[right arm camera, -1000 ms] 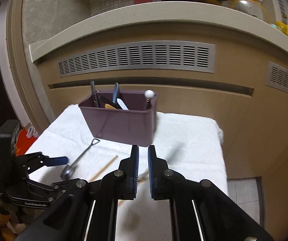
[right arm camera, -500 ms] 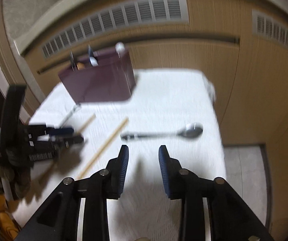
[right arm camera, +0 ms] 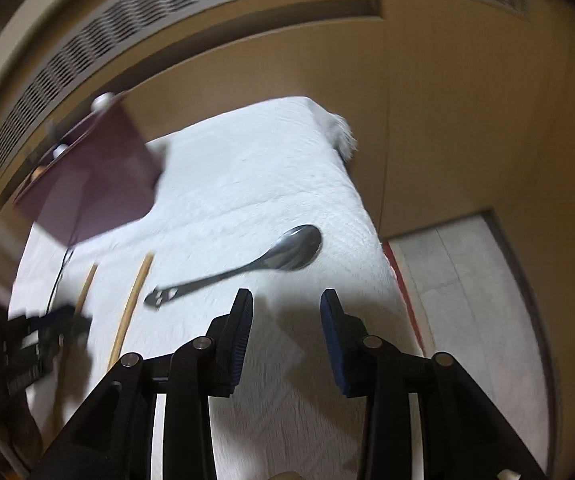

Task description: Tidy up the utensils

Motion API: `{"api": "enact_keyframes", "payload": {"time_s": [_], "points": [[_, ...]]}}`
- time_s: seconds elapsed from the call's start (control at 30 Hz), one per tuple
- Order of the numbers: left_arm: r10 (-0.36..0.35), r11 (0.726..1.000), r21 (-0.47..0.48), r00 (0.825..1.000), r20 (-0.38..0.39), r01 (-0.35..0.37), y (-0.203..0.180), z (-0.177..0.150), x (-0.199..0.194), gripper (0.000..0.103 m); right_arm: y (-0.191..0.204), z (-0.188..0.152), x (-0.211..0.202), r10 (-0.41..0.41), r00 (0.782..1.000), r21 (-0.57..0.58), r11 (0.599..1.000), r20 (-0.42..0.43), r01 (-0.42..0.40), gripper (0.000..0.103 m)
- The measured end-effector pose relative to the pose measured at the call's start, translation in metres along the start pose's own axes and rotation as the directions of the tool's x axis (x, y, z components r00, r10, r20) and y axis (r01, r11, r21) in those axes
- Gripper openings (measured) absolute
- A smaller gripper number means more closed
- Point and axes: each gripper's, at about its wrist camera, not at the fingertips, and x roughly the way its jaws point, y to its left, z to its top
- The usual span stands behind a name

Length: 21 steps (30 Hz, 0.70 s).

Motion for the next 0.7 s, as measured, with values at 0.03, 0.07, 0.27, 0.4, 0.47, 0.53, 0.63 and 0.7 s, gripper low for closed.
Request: {"api": "enact_keyframes", "payload": {"time_s": [0.03, 0.07, 0.27, 0.4, 0.47, 0.53, 0.63, 0.7], "points": [[-0.010, 1.000, -0.008, 1.000, 0.005, 0.010, 0.002, -0.001, -0.001, 0.031, 0.000, 0.002, 0.003, -0.006, 1.000, 0.018, 1.000, -0.008, 0.006, 0.034], [-0.018, 1.000, -0.015, 1.000, 0.006, 0.018, 0.002, -0.001, 0.000, 0.031, 0.001, 0.003, 0.007, -0.014, 1.000, 0.030, 0.999, -0.013, 0.015, 0.034], [-0.062, 0.997, -0.041, 0.998, 0.021, 0.063, 0.014, -0.007, -0.005, 0.032, 0.018, 0.013, 0.019, -0.100, 0.995, 0.015, 0.995, 0.019, 0.100, 0.057], [-0.101, 0.994, -0.046, 0.994, 0.031, 0.103, 0.018, -0.011, -0.007, 0.042, 0.030, 0.018, 0.028, -0.141, 0.990, -0.010, 0.990, 0.024, 0.141, 0.077], [-0.115, 0.992, -0.039, 0.993, 0.036, 0.117, 0.017, -0.013, -0.008, 0.046, 0.034, 0.019, 0.032, -0.135, 0.991, -0.018, 0.991, 0.016, 0.135, 0.087], [-0.122, 0.992, -0.034, 0.992, 0.040, 0.123, 0.017, -0.016, -0.010, 0.051, 0.035, 0.021, 0.036, -0.110, 0.994, -0.008, 0.994, -0.003, 0.110, 0.097], [-0.137, 0.990, -0.037, 0.990, 0.042, 0.138, 0.017, -0.017, -0.011, 0.054, 0.031, 0.024, 0.038, -0.063, 0.998, 0.062, 0.996, -0.026, 0.064, 0.103], [-0.143, 0.989, -0.039, 0.989, 0.046, 0.144, 0.017, -0.018, -0.012, 0.056, 0.029, 0.028, 0.039, -0.053, 0.997, 0.090, 0.994, -0.058, 0.058, 0.103]]}}
